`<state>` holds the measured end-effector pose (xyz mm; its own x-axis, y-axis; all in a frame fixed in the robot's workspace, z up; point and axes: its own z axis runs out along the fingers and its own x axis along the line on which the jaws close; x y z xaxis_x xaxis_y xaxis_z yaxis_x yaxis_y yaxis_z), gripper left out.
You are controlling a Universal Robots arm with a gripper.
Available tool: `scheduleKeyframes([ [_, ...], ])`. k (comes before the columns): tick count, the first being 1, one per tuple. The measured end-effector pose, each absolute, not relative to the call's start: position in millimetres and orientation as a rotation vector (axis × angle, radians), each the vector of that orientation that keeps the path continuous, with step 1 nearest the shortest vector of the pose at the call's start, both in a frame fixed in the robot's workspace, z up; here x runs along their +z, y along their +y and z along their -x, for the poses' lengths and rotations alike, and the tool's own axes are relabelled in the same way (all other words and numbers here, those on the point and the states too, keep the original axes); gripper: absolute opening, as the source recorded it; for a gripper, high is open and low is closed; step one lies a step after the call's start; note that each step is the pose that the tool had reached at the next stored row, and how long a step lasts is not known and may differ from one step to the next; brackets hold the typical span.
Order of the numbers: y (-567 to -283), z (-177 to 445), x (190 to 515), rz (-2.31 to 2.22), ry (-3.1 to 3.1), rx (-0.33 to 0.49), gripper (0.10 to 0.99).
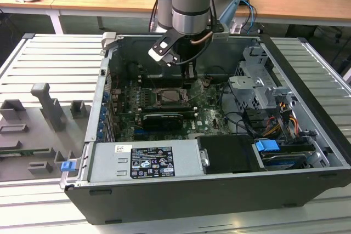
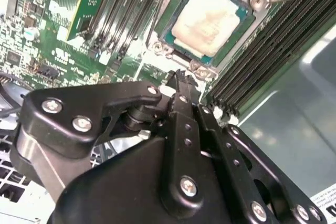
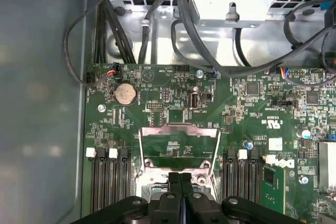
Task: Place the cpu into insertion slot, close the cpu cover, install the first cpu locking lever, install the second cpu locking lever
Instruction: 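Close the cpu cover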
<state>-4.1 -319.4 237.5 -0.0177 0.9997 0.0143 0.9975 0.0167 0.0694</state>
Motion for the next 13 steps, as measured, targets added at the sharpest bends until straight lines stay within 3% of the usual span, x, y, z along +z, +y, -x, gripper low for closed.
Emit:
scheduleKeyframes([
  [13,-319.4,-9.3,241.9,-2.174,2.212,0.092,0.106],
])
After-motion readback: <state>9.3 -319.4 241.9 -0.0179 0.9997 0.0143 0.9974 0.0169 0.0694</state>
